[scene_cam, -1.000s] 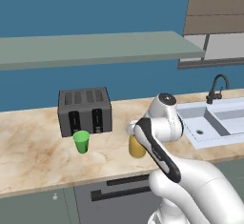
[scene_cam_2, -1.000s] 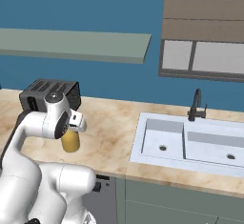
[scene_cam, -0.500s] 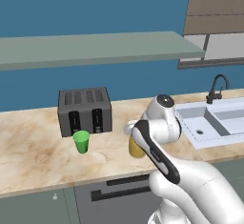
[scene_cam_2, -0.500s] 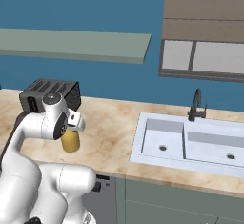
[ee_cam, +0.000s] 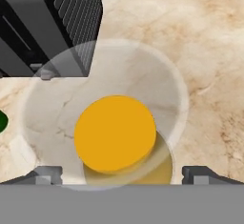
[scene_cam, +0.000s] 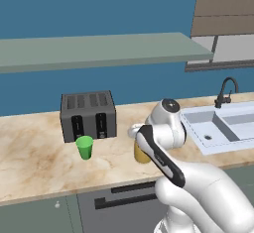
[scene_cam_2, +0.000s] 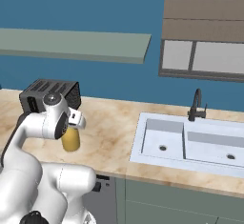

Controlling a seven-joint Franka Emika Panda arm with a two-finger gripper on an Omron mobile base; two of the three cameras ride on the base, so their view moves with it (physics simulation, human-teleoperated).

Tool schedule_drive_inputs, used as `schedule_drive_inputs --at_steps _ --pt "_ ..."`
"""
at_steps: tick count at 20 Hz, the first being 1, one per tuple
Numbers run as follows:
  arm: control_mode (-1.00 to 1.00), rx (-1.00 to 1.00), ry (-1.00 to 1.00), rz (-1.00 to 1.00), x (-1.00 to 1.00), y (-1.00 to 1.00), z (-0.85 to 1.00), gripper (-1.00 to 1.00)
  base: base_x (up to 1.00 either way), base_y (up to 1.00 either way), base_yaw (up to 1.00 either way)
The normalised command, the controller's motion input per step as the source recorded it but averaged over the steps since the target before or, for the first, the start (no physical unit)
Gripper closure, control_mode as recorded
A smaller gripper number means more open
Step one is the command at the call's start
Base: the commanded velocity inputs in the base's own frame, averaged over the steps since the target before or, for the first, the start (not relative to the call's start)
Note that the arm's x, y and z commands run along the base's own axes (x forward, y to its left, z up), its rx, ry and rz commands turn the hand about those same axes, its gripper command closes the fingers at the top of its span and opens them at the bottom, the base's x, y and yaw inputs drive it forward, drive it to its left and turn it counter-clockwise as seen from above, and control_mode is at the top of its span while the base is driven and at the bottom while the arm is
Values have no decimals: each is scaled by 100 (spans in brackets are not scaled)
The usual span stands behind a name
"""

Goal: Place the pitcher and cup on the dining counter for serving.

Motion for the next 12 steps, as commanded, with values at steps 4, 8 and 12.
schedule_drive_inputs --at_steps 4,8,12 --pt "-100 0 -3 -1 10 0 0 -100 0 0 0" --pt "-100 0 0 0 9 0 0 -100 0 0 0" --pt "-100 0 -3 0 9 0 0 100 0 0 0"
